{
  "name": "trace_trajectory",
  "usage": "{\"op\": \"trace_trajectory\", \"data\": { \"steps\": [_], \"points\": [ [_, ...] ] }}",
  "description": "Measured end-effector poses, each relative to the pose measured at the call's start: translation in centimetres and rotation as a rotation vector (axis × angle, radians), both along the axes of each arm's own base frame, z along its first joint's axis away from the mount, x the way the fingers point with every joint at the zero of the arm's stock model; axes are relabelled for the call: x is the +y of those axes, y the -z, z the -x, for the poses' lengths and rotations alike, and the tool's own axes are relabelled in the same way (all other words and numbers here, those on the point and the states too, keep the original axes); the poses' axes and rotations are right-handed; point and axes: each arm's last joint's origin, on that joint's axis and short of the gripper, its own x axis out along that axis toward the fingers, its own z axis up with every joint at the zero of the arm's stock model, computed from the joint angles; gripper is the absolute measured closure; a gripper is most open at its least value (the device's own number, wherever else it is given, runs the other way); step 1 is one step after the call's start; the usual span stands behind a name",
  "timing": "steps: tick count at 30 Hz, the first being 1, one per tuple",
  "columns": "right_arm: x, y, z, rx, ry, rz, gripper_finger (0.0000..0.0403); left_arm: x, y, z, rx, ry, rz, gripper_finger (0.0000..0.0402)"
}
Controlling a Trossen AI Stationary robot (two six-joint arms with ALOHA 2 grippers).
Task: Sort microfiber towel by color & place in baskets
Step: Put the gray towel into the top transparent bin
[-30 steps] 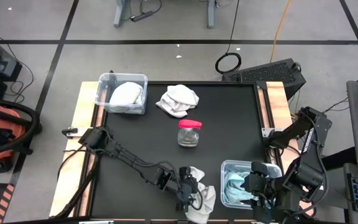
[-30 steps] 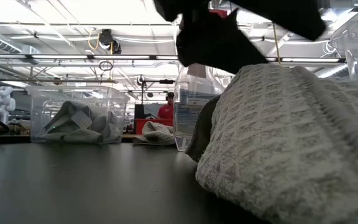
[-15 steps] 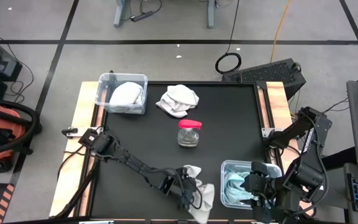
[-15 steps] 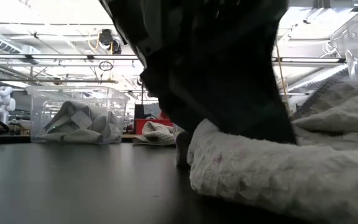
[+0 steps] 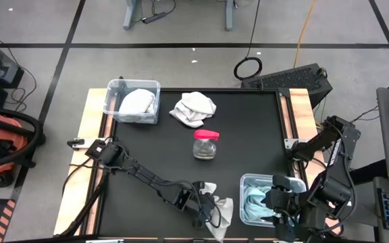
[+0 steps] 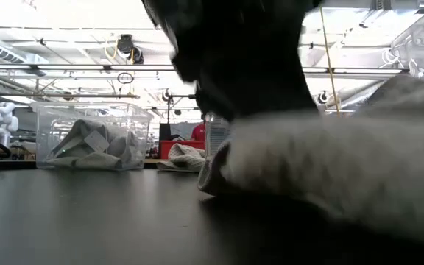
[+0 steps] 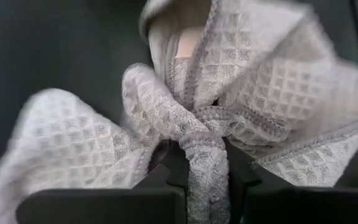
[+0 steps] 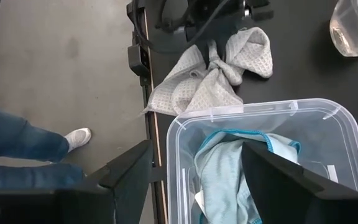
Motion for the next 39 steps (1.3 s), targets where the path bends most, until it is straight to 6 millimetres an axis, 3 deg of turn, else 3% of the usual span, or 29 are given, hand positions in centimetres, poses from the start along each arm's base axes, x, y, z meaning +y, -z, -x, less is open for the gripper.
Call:
{"op": "trace_trajectory", "data": {
  "steps": [7, 11, 21, 30, 39],
  "points": [
    [-0.2, 0.1, 0.2, 0.017, -0.014, 0.039, 0.0165, 1.5, -5.7, 1.4, -0.061, -0.031, -0.056, 0.0359],
    [-0.3, 0.1, 0.2, 0.001, -0.014, 0.053, 0.0165, 2.5, -10.1, 3.0, -0.120, -0.065, -0.073, 0.0359],
    [-0.2, -0.2, -0.2, -0.113, 0.061, 0.067, 0.0165, 4.9, -19.6, 10.3, -0.214, -0.148, -0.147, 0.0359],
    [-0.3, -0.6, -0.6, -0.238, 0.190, 0.057, 0.0165, 8.2, -24.3, 17.3, -0.237, -0.288, -0.241, 0.0359],
    [-0.6, -0.6, -0.6, -0.284, 0.219, 0.113, 0.0165, 11.8, -26.6, 21.1, -0.317, -0.510, -0.327, 0.0359]
  ]
}}
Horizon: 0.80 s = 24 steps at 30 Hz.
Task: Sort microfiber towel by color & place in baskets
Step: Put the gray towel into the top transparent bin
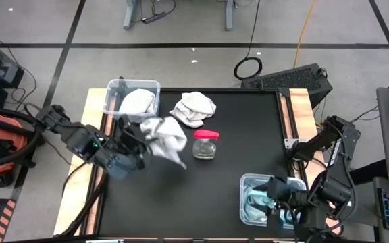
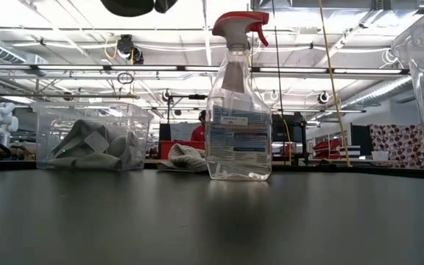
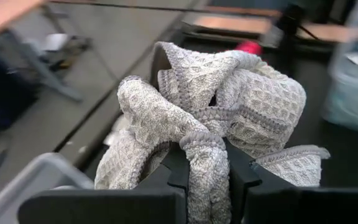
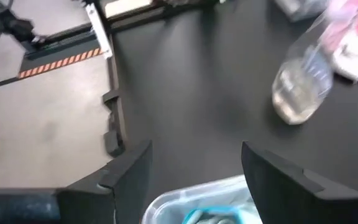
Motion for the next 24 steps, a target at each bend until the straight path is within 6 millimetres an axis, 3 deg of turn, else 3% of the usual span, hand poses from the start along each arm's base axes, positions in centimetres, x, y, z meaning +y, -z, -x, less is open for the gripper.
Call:
{"op": "trace_trajectory", "data": {
  "steps": [5, 14, 24],
  "points": [
    [-1.0, 0.1, -0.2, -0.035, 0.046, 0.132, 0.0165, 2.2, -0.3, 0.5, -0.043, -0.169, -0.029, 0.0359],
    [-3.4, 0.2, -1.6, -0.015, 0.132, 0.297, 0.0165, 6.7, 0.3, 0.5, 0.034, -0.411, -0.052, 0.0359],
    [-5.2, 0.3, -3.3, 0.013, 0.205, 0.329, 0.0165, 12.6, 0.8, 0.8, 0.273, -0.567, -0.091, 0.0359]
  ]
}}
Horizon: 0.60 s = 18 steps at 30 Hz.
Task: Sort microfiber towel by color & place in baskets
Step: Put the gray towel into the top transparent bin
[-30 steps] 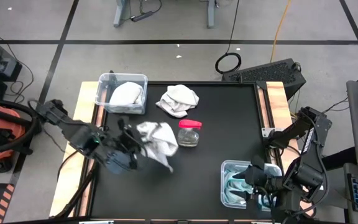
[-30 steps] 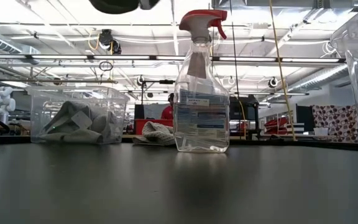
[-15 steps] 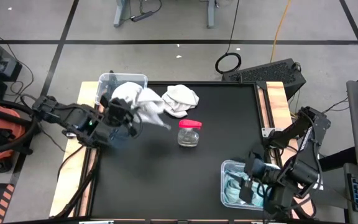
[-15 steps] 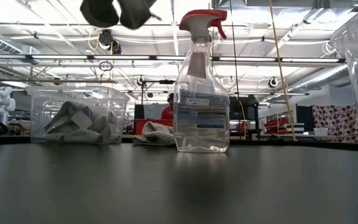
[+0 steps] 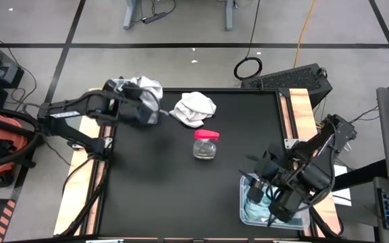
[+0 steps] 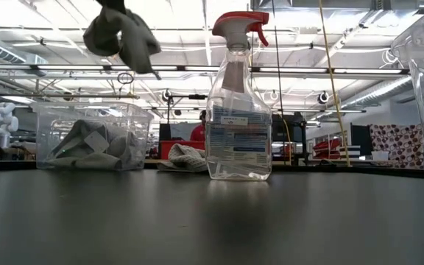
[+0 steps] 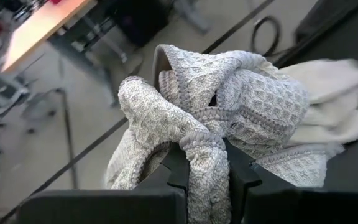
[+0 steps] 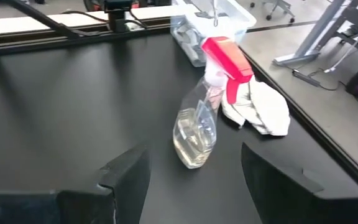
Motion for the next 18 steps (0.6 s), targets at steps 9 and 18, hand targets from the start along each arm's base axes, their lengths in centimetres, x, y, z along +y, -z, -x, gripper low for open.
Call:
{"op": "trace_trajectory", "data": {
  "steps": [9, 18],
  "points": [
    [-1.3, -0.1, -1.1, -0.017, 0.069, 0.018, 0.0165, 5.2, 0.1, 1.3, 0.188, -0.109, 0.020, 0.0359],
    [-2.6, 0.0, -1.9, -0.007, 0.120, 0.029, 0.0165, 8.9, 0.3, 2.3, 0.258, -0.138, 0.068, 0.0356]
  ]
}}
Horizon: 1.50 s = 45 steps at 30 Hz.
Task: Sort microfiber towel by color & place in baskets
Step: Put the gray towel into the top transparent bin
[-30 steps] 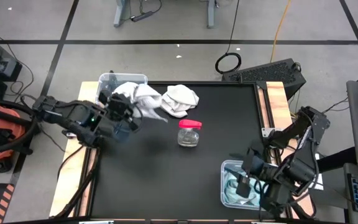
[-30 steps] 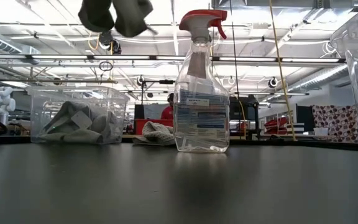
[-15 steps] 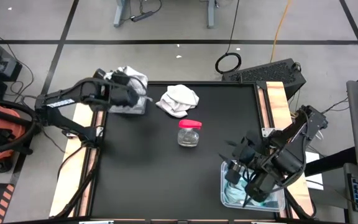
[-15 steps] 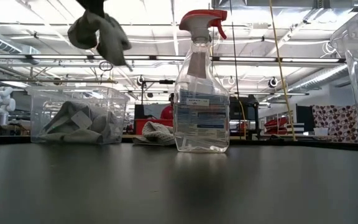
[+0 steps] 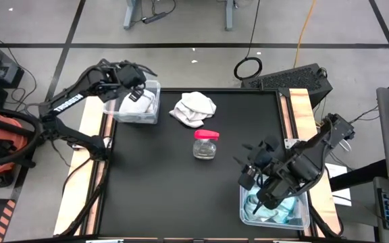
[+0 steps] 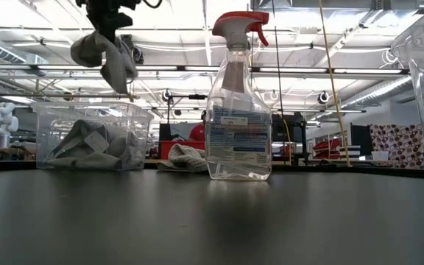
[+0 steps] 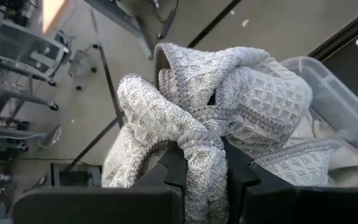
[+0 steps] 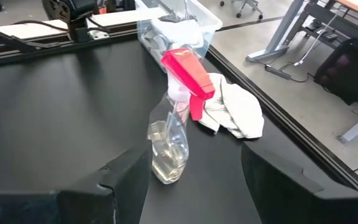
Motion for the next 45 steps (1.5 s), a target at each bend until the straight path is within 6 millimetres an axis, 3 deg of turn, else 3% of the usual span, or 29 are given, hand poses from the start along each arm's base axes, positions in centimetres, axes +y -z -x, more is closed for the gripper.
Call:
{"op": "trace_trajectory", "data": {
  "steps": [6, 16, 27, 37, 45],
  "points": [
    [-0.6, 0.0, -0.4, 0.004, 0.022, 0.004, 0.0165, 2.2, 1.7, 0.2, 0.018, -0.004, 0.079, 0.0354],
    [-1.0, 0.0, -0.6, 0.011, 0.041, 0.006, 0.0165, 4.9, 6.6, 0.2, 0.007, -0.002, 0.207, 0.0352],
    [-1.8, 0.1, -0.9, 0.025, 0.073, 0.013, 0.0165, 6.1, 10.9, 0.8, -0.083, 0.001, 0.378, 0.0352],
    [-2.8, 0.1, -1.3, 0.058, 0.095, 0.044, 0.0165, 6.5, 11.5, 0.9, -0.155, 0.010, 0.432, 0.0346],
    [-3.3, 0.1, -1.4, 0.075, 0.112, 0.055, 0.0165, 6.7, 11.5, 0.8, -0.176, 0.010, 0.419, 0.0265]
  ]
}}
